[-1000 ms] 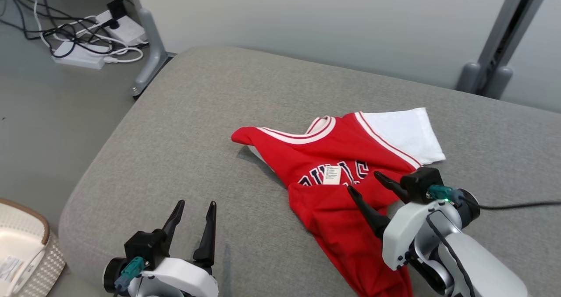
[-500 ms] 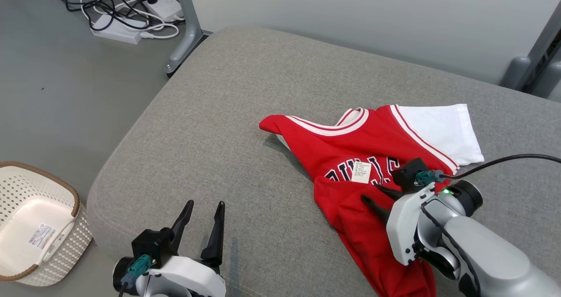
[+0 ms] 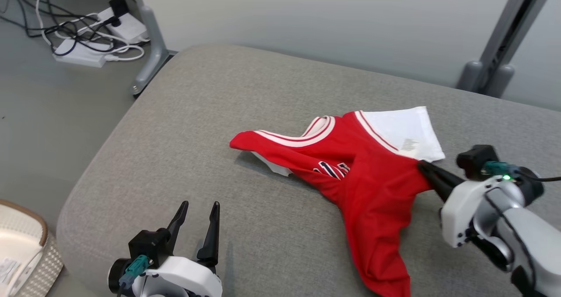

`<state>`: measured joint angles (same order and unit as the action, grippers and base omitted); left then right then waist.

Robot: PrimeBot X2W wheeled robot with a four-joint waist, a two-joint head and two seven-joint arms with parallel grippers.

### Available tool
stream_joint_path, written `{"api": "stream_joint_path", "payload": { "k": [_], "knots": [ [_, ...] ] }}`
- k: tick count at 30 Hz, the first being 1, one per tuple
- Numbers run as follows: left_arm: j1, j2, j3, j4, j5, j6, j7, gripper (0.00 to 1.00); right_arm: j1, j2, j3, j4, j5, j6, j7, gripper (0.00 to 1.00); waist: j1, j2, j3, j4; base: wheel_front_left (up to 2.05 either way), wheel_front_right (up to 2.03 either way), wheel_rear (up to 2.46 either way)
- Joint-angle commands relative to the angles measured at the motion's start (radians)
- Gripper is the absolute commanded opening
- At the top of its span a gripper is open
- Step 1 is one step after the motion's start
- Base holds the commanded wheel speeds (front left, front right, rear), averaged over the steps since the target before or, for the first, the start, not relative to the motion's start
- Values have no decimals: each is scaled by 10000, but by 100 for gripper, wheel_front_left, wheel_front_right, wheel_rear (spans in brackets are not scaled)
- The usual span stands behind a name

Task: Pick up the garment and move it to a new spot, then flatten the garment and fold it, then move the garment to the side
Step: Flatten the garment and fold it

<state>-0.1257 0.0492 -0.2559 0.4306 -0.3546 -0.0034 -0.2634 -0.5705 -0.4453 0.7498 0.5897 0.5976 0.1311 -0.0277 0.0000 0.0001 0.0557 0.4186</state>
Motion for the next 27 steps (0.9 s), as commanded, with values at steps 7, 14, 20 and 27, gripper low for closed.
{"api": "stream_joint_path", "payload": {
  "k": [7,14,20,27],
  "knots": [
    [25,36,125,-4,169,-64,-15,100,732,-725,-1445,-300,21,-8,21,0,0,-1,-92,-727,0,0,0],
    [-135,42,48,6,160,-122,-15,100,1163,-1157,-2776,402,-139,-8,56,0,0,-1,17,-987,0,0,0],
    [-226,37,38,38,217,-143,-15,100,765,-886,-3801,1572,-932,-8,-272,100,0,-1,135,-1198,0,0,0],
    [-199,38,124,-24,307,-119,-15,100,815,57,-4574,1450,-1537,-8,-982,100,0,-1,4,-1683,0,0,0]
  ]
}}
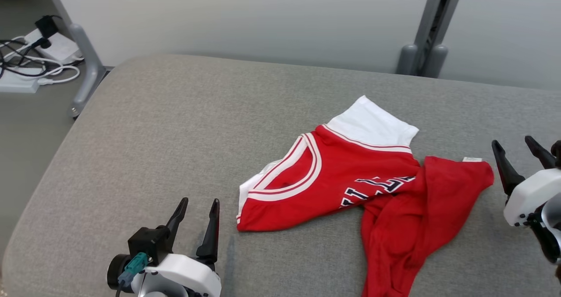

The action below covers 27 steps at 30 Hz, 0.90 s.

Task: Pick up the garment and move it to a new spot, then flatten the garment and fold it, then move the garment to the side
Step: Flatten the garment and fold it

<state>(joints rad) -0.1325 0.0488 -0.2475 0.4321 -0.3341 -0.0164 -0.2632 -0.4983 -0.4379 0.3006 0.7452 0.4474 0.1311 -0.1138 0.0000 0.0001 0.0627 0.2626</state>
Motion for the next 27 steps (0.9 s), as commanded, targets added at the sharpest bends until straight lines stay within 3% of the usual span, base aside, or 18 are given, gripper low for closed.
{"api": "stream_joint_path", "payload": {
  "k": [1,7,16,21,27],
  "knots": [
    [-126,42,58,-77,117,11,-17,100,201,120,-216,-254,-104,-8,-280,100,0,-1,-102,-210,0,0,0],
    [-16,44,219,-364,129,34,-17,100,1214,944,-1000,-1718,-532,-8,-941,100,0,-1,-345,-795,0,0,0],
    [232,44,396,-842,183,26,-17,100,3769,2738,-1964,-4649,-1898,-8,-1270,100,0,-1,-498,-1491,0,0,0],
    [365,44,328,-861,207,-19,-17,100,4498,3266,-2175,-5154,-2340,-8,-1289,100,0,-1,-482,-1641,0,0,0],
    [406,42,229,-811,213,-74,-17,100,4694,3446,-2209,-5211,-2538,-8,-1137,100,0,-1,-511,-1662,0,0,0]
  ]
}}
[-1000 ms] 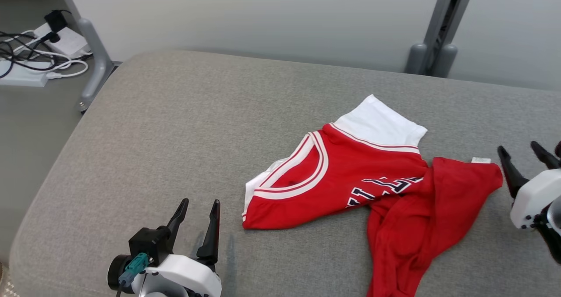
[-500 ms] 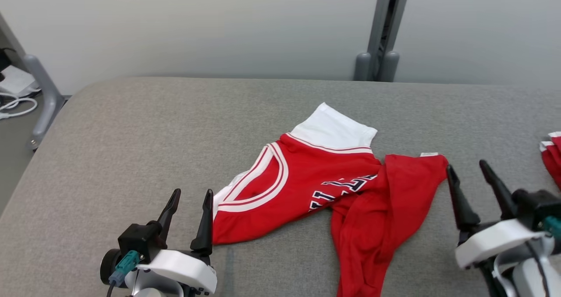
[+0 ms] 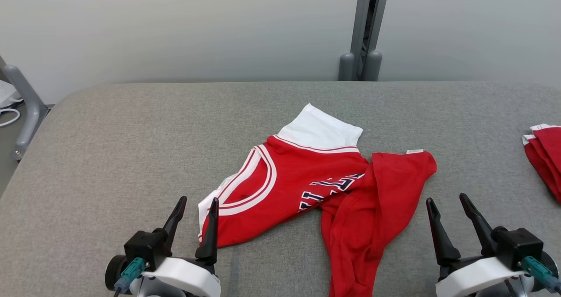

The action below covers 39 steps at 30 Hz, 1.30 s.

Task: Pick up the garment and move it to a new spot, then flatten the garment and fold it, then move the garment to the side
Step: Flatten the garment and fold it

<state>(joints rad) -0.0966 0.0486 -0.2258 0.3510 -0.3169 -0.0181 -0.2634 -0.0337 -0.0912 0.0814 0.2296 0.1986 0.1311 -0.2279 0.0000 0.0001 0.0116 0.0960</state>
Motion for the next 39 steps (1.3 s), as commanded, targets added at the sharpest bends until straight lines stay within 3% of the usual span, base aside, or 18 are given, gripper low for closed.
{"api": "stream_joint_path", "payload": {
  "k": [1,7,18,28,33,34,35,39],
  "knots": [
    [27,45,-13,8,37,-63,-15,100,40,0,-36,-35,-56,-8,71,100,0,-1,0,23,0,0,0],
    [-103,44,-203,83,-8,-84,-15,100,-428,66,128,316,-34,-8,631,100,0,-1,116,251,0,0,0],
    [-409,39,-589,220,-243,-55,-15,100,-2677,321,-546,2763,484,-6,2301,100,0,-1,672,1135,0,0,0],
    [-661,42,-773,281,-433,-62,-15,100,-4628,377,-1807,5054,-223,-6,3100,100,0,-1,1210,1805,0,0,0],
    [-763,42,-881,311,-531,-27,-15,100,-5140,371,-1885,5897,-832,-6,3525,100,0,-1,1291,1990,0,0,0],
    [-770,42,-887,321,-533,-15,-15,100,-5191,370,-1914,6001,-957,-6,3533,26,0,-1,1297,2012,0,0,0],
    [-775,42,-888,330,-533,2,-15,100,-5244,369,-1939,6086,-1073,-6,3487,0,0,-1,1300,2029,0,0,0],
    [-782,44,-837,360,-569,34,-15,100,-5376,372,-2084,6136,-1263,-6,3094,0,0,-1,1262,2028,0,0,0]
  ]
}}
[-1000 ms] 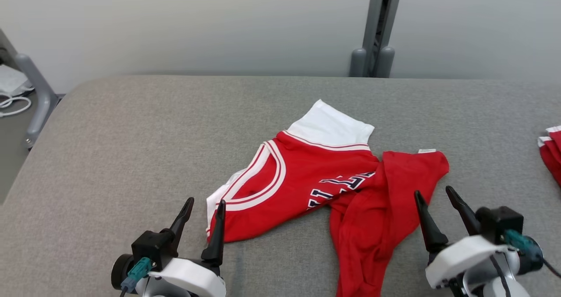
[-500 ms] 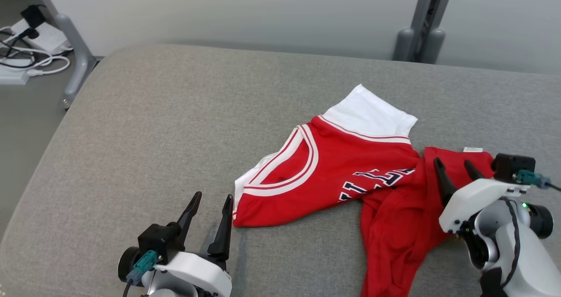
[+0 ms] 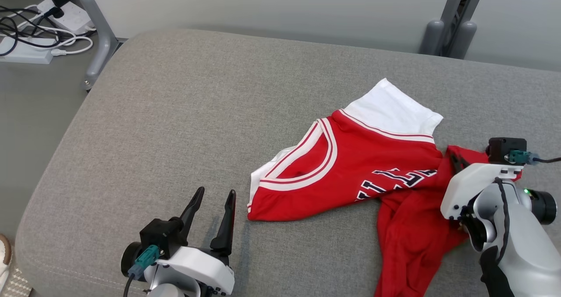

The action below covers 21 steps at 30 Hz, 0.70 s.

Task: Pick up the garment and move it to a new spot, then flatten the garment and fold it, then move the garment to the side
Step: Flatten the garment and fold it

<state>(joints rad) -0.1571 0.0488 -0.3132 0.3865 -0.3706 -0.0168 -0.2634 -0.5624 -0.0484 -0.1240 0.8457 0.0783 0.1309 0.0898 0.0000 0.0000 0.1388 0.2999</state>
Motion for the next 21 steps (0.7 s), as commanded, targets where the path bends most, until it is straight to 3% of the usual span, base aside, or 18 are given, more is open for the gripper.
{"api": "stream_joint_path", "payload": {
  "k": [1,7,14,21],
  "knots": [
    [-167,40,49,8,-35,34,-15,100,-107,-53,-46,-40,-89,-5,-178,0,0,0,-26,-30,0,0,0],
    [-140,40,32,13,-77,73,-15,100,-322,-48,155,-258,35,-5,-686,0,0,0,-188,-156,0,0,0],
    [-55,42,58,23,-34,99,-15,100,-1012,-68,813,-1333,614,-5,-1860,0,0,0,-433,-331,0,0,0],
    [99,40,130,54,46,111,-15,100,-1380,-551,497,-2089,427,-5,-2344,0,0,0,-643,-426,0,0,0]
  ]
}}
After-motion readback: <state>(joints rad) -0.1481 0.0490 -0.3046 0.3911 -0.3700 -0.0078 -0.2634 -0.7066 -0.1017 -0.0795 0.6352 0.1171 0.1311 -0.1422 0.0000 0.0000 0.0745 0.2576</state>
